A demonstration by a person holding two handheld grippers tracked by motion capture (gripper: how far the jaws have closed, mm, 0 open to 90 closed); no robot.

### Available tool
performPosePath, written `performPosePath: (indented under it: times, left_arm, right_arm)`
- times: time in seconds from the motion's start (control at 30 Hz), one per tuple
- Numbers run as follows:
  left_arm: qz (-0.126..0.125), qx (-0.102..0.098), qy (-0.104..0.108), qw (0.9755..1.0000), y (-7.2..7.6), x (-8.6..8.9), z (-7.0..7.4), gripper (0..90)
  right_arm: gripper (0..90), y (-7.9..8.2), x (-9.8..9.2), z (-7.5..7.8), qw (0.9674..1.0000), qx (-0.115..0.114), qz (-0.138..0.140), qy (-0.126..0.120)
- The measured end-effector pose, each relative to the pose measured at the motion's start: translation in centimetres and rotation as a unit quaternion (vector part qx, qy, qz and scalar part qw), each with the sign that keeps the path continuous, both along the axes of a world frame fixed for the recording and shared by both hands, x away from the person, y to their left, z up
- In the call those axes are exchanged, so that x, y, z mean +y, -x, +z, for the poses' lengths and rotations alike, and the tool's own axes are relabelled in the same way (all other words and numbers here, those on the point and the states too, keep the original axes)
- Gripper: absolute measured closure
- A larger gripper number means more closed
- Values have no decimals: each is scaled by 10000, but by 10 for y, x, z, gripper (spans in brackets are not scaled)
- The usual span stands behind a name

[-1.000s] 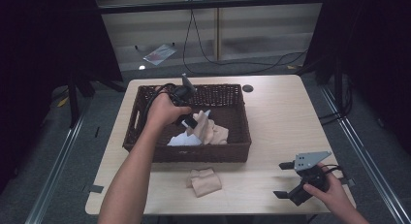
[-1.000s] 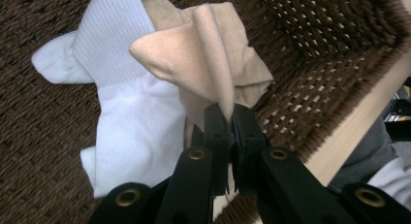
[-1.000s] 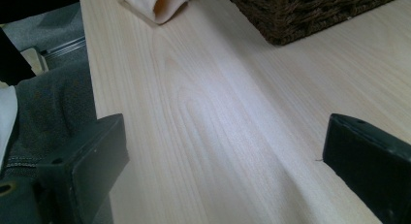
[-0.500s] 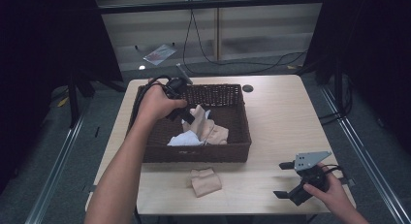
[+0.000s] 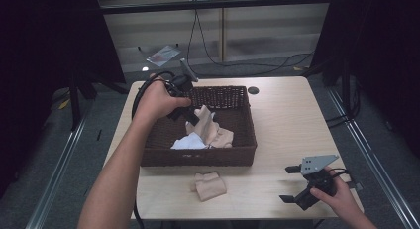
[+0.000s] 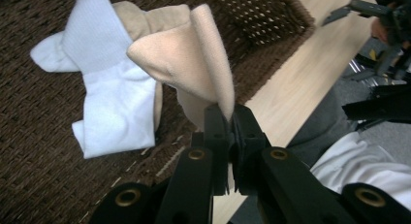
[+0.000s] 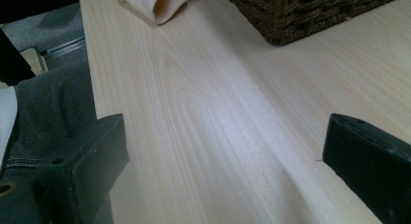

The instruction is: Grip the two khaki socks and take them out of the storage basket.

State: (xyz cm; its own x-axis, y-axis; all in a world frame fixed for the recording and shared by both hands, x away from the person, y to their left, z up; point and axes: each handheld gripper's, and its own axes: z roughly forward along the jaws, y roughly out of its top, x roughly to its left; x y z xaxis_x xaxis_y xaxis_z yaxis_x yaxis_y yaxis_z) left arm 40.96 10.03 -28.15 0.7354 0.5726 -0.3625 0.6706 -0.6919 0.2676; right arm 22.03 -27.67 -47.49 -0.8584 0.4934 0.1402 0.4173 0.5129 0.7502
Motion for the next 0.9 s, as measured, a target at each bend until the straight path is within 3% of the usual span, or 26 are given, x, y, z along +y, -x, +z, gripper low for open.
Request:
performPosePath:
  times: [0.37,0.6,0.9]
  left_arm:
    - [-217,-136,67,9996,15,-1,19,869]
    - [-415,-203,145,9988,25,0,24,870]
    - [-596,-268,75,9978,35,-1,25,870]
  right_arm:
    - [22,0,1,-1,10000,9,14,4]
    - [22,-1,2,-2,10000,19,33,-6]
    - [22,0,2,-2,10000,26,28,3]
